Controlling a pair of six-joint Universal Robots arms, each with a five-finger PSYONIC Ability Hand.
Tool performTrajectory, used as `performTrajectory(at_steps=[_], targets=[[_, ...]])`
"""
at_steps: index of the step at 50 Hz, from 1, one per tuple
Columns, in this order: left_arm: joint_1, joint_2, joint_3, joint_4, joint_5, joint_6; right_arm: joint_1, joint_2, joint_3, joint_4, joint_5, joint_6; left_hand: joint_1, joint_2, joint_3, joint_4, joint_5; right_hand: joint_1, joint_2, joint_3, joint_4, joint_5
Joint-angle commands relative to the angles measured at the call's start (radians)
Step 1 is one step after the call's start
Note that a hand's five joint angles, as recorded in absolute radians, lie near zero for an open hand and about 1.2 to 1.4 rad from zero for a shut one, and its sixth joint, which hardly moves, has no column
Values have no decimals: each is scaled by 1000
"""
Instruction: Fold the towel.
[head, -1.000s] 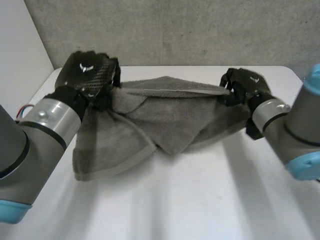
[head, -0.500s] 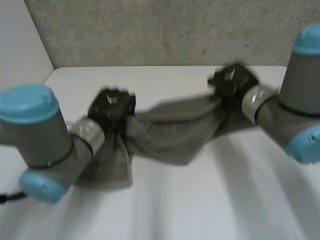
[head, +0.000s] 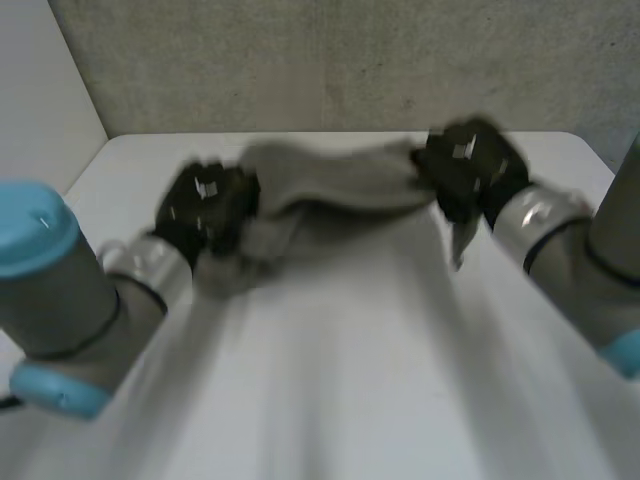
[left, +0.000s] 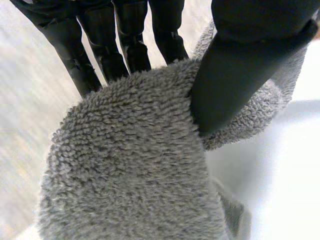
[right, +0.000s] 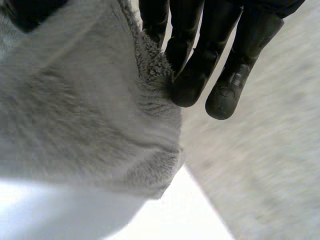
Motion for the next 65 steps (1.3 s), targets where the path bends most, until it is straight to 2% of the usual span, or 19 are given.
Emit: performTrajectory(at_steps=[1,3,4,6,8,15,20,27,31,33,41,53,59,61,65], targets=[[9,-90,-141,-6,27,21,-12,57,180,9,-11,-144,-209,-214,-215,-213,-219,55,61,49,54,54],[20,-96,-169,-8,25,53,-16,73,235,7,-11,-157,-484,-489,-490,-488,-494,55,61,49,54,54],[20,-96,-169,-8,25,54,-16,74,235,7,-11,-157,-485,-490,-491,-489,-495,55,61,49,54,54],[29,-76,-178,-14,24,104,-16,75,257,0,-16,-155,-689,-695,-695,-694,-699,55,61,49,54,54],[38,-55,-176,-14,21,124,-18,75,281,-8,-14,-146,-772,-777,-778,-776,-782,55,61,49,54,54],[38,86,-182,-6,19,121,-19,52,319,-77,-10,-88,-784,-790,-790,-789,-795,55,61,49,54,54],[23,129,-179,3,11,77,-70,14,352,-149,-10,17,-772,-778,-778,-777,-783,55,61,49,54,54],[10,116,-181,12,4,-76,-148,-29,370,-169,-21,142,-749,-755,-755,-754,-759,55,61,49,54,54],[10,66,-176,7,2,-129,-180,-29,366,-169,-21,161,-699,-705,-705,-704,-709,55,61,49,54,54],[12,27,-169,3,1,-190,-206,-28,364,-169,-27,174,-638,-643,-644,-642,-648,55,61,49,54,54],[9,-16,-167,1,11,-296,-219,-5,364,-169,-50,182,-693,-699,-699,-698,-703,55,61,49,54,54],[-39,-75,-156,7,13,-319,-219,20,367,-183,-48,182,-678,-684,-684,-683,-689,55,61,49,54,54],[-46,-82,-163,7,14,-321,-217,35,370,-198,-47,181,-405,-411,-411,-410,-416,55,61,49,54,54],[-52,-72,-173,14,14,-322,-217,46,369,-203,-47,179,-218,-224,-224,-223,-229,55,61,49,54,54],[-62,-70,-176,15,14,-322,-217,55,367,-203,-47,175,-185,-191,-191,-190,-196,55,61,49,54,54]])
